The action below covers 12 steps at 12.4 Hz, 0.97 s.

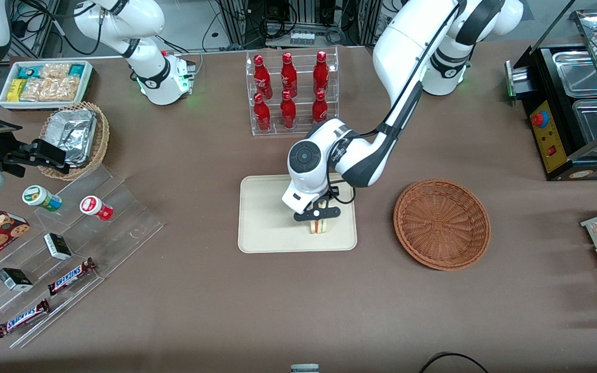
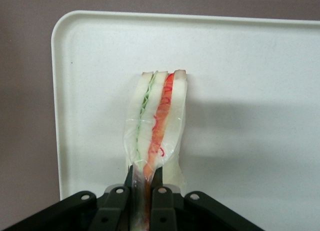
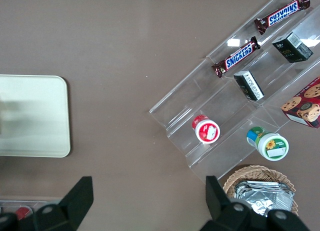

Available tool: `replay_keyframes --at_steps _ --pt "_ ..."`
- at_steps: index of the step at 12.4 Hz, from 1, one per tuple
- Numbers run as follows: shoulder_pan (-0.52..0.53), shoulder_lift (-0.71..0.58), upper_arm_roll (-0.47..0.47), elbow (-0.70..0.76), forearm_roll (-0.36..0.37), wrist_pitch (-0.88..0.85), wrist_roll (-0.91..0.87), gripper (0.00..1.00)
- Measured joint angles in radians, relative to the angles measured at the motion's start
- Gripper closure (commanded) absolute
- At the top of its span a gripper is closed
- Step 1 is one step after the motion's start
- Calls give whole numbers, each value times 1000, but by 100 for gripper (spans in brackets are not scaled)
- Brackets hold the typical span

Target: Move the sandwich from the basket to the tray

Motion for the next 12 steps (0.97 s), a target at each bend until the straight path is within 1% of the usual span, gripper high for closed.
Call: replay_keyframes --at_steps 2,3,4,5,6,7,8,12 --pt "0 0 1 3 1 4 2 100" --pt "0 2 1 3 1 10 2 98" --pt "0 8 2 3 1 22 2 90" --pt "0 15 2 3 1 29 2 80" --pt "0 22 2 4 1 33 3 35" --pt "0 24 2 7 1 34 4 8" --pt "0 24 2 9 1 33 4 1" --pt "1 20 4 25 2 17 4 1"
